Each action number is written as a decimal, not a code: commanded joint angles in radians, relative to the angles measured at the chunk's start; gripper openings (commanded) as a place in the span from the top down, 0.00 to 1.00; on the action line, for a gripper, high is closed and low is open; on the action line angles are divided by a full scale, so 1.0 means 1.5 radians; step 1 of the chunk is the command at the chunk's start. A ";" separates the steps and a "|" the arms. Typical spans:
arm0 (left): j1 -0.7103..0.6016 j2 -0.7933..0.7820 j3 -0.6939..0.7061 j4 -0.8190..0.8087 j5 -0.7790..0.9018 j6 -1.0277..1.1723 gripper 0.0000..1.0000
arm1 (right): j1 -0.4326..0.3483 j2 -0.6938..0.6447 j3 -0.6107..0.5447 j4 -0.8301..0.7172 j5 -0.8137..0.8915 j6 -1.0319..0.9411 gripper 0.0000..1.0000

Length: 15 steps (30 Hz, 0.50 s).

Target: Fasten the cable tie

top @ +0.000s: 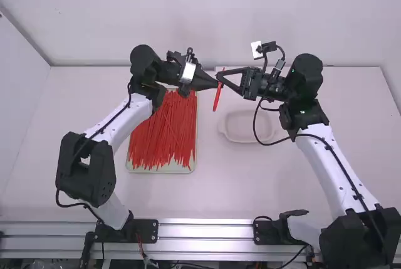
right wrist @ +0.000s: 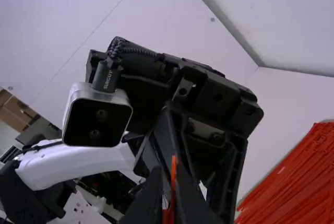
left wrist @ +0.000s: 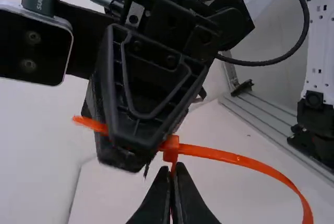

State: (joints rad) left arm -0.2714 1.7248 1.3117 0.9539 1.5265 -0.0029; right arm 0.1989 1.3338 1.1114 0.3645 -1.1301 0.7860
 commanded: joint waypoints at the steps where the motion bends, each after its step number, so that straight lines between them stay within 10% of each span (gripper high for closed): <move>1: 0.006 -0.009 0.015 0.006 0.007 -0.006 0.98 | -0.002 0.001 0.014 -0.001 0.001 0.002 1.00; 15: 0.004 -0.009 0.015 -0.076 0.025 -0.001 0.98 | -0.003 0.001 0.014 0.003 0.001 0.002 1.00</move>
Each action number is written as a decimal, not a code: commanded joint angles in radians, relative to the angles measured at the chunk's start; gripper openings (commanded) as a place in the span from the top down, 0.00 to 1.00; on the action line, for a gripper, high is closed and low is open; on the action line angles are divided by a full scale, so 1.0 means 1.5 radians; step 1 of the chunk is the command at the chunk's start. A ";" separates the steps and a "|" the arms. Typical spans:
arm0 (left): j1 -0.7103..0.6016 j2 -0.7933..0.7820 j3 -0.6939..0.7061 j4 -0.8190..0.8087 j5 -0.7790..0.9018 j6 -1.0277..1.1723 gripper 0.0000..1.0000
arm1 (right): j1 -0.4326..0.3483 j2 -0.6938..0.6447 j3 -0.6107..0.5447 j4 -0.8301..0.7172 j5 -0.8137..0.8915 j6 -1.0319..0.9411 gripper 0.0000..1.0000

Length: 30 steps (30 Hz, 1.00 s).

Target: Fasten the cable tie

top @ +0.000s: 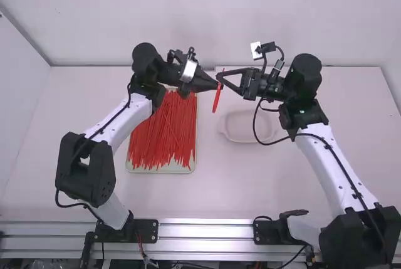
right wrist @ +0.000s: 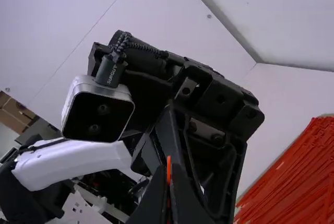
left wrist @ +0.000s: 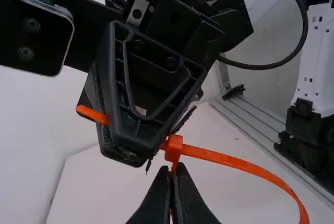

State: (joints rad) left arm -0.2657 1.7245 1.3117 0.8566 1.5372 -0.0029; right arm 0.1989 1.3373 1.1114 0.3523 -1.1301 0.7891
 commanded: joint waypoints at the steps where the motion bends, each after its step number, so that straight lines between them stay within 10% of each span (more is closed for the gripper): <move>1: 0.000 -0.009 0.015 -0.017 0.018 -0.001 0.98 | -0.003 -0.002 0.014 0.013 0.001 0.001 1.00; 17: 0.006 -0.009 0.015 -0.240 0.019 0.039 0.98 | -0.024 -0.002 0.014 0.070 -0.010 0.038 1.00; 30: 0.007 -0.009 0.015 -0.717 0.010 0.408 0.98 | -0.051 -0.002 0.014 0.138 -0.019 0.092 1.00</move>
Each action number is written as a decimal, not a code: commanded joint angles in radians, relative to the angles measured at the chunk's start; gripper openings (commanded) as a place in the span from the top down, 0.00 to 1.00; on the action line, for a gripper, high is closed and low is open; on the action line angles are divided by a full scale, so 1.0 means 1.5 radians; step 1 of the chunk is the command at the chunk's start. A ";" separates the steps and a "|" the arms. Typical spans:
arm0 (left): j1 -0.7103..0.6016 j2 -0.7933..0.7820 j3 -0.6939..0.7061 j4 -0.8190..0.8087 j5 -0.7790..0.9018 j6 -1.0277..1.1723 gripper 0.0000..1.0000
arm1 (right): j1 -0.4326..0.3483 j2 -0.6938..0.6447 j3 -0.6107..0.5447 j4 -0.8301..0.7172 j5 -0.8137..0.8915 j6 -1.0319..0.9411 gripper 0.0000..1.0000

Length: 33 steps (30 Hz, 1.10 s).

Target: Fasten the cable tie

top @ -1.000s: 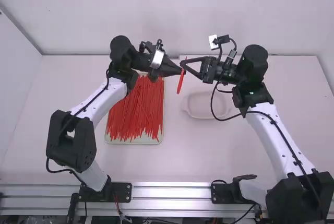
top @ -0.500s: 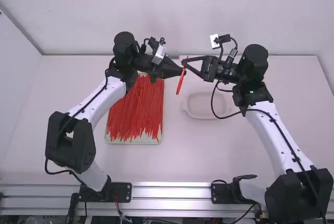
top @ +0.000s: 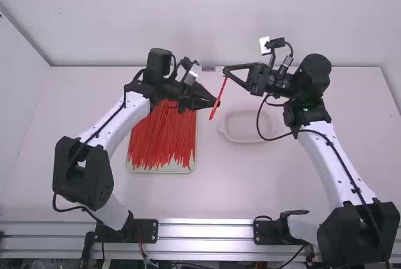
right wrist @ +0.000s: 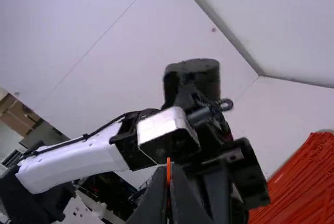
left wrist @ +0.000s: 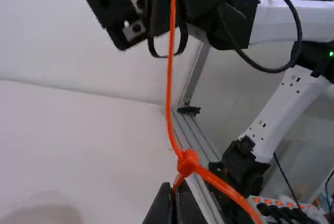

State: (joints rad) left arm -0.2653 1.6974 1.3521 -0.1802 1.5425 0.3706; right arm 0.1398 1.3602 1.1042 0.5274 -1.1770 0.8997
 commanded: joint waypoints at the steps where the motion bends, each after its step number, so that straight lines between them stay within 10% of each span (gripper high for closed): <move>1: 0.007 0.009 -0.012 -0.068 0.007 0.195 0.98 | -0.011 -0.017 0.019 0.034 0.012 0.032 1.00; 14: 0.002 0.009 -0.012 -0.288 0.006 0.387 0.98 | -0.053 -0.017 0.020 0.136 0.009 0.108 1.00; 33: 0.002 0.009 -0.012 -0.310 0.008 0.410 0.98 | -0.062 -0.017 0.020 0.155 0.004 0.130 1.00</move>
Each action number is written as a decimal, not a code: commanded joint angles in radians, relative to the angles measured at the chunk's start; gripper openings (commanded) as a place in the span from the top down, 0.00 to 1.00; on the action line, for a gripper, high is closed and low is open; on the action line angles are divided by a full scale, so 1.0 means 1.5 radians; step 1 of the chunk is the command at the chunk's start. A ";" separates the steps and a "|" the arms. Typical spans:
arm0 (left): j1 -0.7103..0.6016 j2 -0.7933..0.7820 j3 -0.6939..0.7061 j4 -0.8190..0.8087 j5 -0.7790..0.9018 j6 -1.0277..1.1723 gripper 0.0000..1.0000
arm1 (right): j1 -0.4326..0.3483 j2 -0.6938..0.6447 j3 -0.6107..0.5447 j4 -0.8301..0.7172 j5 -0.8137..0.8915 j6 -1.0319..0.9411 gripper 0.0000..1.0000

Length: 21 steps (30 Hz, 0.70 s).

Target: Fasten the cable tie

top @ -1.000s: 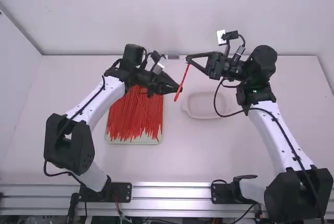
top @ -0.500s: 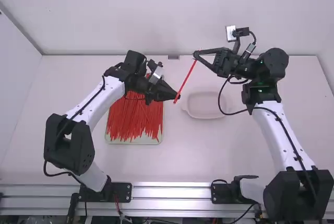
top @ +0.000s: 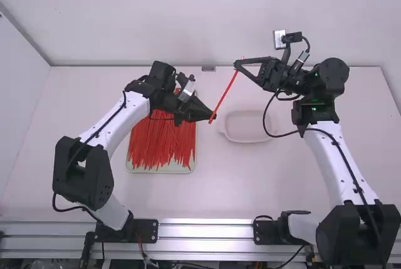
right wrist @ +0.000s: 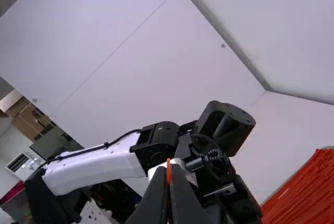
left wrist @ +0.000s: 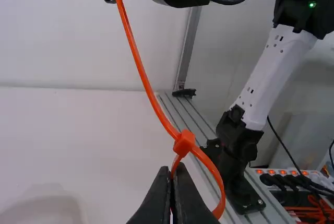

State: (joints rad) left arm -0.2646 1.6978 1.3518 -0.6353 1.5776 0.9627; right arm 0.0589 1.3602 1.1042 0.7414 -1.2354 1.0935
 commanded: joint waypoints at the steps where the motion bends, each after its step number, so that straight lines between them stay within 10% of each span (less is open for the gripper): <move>1: 0.002 0.009 -0.012 -0.002 -0.014 0.015 0.98 | -0.009 -0.017 0.020 0.012 0.042 0.001 1.00; 5: 0.002 0.009 -0.012 0.035 -0.005 0.001 0.98 | -0.013 -0.017 0.020 0.012 0.037 0.001 0.89; 7: 0.002 0.009 -0.011 0.101 -0.005 -0.077 0.98 | -0.013 -0.017 0.020 0.007 0.038 -0.001 0.54; 10: 0.002 0.009 -0.011 0.216 -0.005 -0.206 0.98 | -0.015 -0.017 0.019 0.008 0.031 -0.001 0.37; 21: 0.002 0.009 -0.011 0.693 -0.033 -0.585 0.98 | -0.049 -0.017 0.019 -0.033 -0.053 -0.025 0.02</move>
State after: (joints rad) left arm -0.2646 1.6997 1.3350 0.3775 1.5330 0.2794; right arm -0.0139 1.3571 1.1053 0.6914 -1.2694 1.0760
